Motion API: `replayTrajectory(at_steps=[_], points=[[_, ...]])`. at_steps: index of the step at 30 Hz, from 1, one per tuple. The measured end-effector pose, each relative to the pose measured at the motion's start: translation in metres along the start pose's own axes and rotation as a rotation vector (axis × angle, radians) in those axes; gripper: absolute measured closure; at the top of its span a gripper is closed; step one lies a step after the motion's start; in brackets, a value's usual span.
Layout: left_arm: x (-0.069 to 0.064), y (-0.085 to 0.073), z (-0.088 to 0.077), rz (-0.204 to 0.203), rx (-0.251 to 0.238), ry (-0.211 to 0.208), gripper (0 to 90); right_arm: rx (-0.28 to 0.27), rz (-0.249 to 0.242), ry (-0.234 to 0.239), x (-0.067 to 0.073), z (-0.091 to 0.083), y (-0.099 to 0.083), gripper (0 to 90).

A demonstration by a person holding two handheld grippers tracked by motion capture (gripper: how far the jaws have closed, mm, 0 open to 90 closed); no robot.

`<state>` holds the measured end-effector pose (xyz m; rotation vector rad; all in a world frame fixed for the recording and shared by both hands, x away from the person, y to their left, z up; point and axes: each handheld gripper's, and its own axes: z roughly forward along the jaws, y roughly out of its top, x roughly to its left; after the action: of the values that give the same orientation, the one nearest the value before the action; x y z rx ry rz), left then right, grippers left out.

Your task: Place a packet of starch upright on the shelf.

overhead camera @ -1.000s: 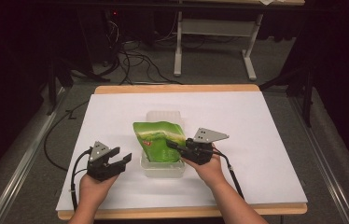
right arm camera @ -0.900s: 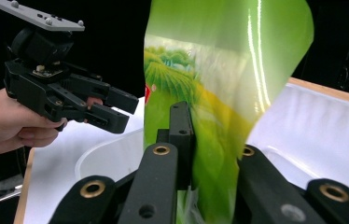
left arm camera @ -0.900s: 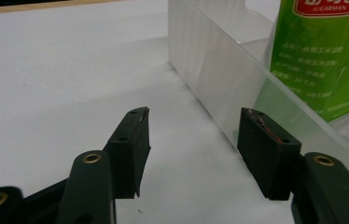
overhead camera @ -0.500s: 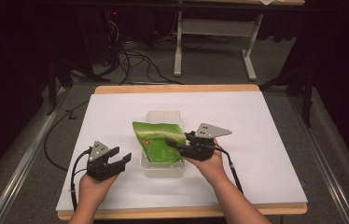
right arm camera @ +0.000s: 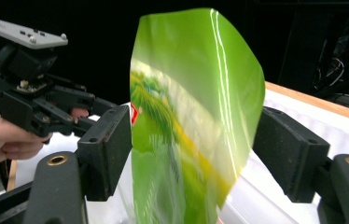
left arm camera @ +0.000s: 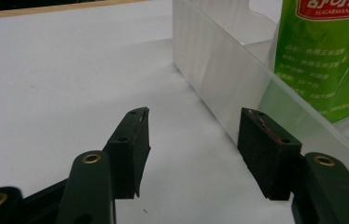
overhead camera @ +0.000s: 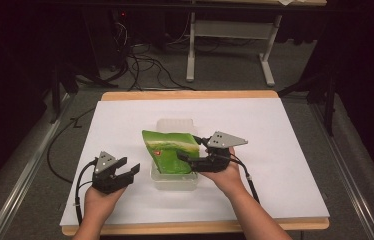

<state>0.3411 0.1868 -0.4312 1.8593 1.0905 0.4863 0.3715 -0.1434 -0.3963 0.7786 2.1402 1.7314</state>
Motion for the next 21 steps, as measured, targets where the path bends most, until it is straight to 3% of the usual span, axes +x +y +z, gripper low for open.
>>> replayTrajectory(at_steps=[10,20,21], points=[[-0.002,0.001,0.003,0.007,0.009,-0.001,43.8,0.046,-0.01,-0.063,-0.003,-0.029,-0.01,29.3],[-0.002,0.001,0.004,0.011,0.017,0.001,42.9,0.098,0.003,-0.193,-0.02,-0.074,-0.025,30.7],[-0.002,0.001,0.004,0.011,0.018,0.0,42.7,0.112,0.005,-0.224,-0.026,-0.084,-0.029,30.7]])
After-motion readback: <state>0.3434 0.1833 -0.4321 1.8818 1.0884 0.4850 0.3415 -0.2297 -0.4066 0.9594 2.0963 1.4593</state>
